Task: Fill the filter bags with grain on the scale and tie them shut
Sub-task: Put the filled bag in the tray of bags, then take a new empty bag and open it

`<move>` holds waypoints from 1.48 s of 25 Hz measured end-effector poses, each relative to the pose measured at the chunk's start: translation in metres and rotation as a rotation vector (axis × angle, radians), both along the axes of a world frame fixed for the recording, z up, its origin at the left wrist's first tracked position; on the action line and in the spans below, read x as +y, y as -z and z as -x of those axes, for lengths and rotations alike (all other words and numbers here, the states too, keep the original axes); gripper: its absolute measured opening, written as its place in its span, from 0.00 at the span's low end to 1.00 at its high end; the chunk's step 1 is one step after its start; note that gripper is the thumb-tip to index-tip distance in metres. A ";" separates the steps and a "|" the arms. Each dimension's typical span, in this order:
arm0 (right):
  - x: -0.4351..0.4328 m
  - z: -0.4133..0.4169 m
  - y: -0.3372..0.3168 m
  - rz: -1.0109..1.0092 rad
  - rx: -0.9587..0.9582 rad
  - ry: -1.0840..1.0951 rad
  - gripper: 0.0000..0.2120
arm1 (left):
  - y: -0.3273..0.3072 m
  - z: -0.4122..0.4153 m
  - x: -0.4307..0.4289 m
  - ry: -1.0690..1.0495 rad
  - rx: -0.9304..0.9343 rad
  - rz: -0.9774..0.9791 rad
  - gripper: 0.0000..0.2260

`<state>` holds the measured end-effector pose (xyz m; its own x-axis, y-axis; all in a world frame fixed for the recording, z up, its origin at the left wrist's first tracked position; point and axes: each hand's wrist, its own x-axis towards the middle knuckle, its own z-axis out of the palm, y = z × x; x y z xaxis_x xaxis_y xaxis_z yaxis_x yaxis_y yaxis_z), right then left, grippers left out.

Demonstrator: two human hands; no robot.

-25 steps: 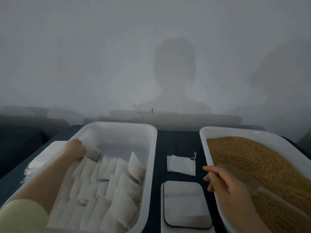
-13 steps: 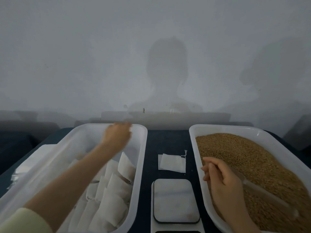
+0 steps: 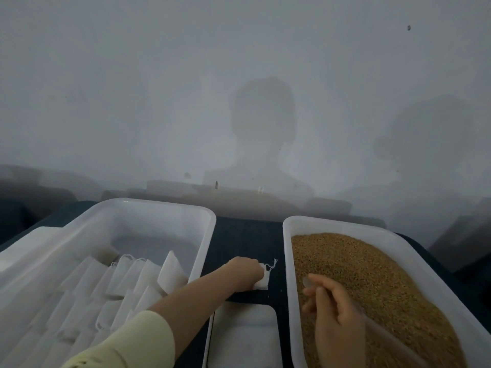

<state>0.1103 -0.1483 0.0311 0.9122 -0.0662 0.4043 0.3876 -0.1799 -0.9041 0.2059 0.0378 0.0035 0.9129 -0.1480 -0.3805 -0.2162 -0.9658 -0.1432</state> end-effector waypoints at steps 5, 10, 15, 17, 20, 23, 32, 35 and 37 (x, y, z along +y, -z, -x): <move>-0.002 0.000 0.001 0.022 0.045 -0.002 0.12 | -0.022 0.022 0.009 -0.221 -0.143 0.472 0.06; 0.000 0.006 -0.004 0.144 0.050 -0.016 0.10 | -0.061 0.101 0.025 -0.253 -0.294 1.021 0.11; 0.012 0.019 -0.023 0.216 0.139 -0.414 0.13 | -0.065 0.167 0.023 -0.213 -0.265 1.300 0.10; 0.015 0.027 -0.029 0.261 0.176 -0.504 0.09 | -0.062 0.176 0.019 -0.238 -0.274 1.332 0.06; 0.015 0.036 -0.030 0.317 0.232 -0.549 0.06 | -0.055 0.180 0.015 -0.283 -0.281 1.286 0.06; 0.012 0.045 -0.032 0.300 0.264 -0.500 0.04 | -0.050 0.183 0.006 -0.401 -0.556 1.172 0.08; 0.030 0.072 -0.021 0.374 0.244 -0.228 0.08 | -0.033 0.204 -0.038 -0.665 -0.568 1.294 0.05; 0.031 0.075 -0.019 0.347 0.294 -0.298 0.07 | -0.034 0.205 -0.035 -0.722 -0.527 1.368 0.04; 0.030 0.075 -0.020 0.302 0.346 -0.324 0.05 | -0.038 0.207 -0.033 -0.737 -0.536 1.334 0.05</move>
<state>0.0351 -0.1187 0.0508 0.9494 0.3122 0.0354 0.1564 -0.3717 -0.9151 -0.0008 0.0050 0.0415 0.9104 0.4131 0.0228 0.1233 -0.3236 0.9381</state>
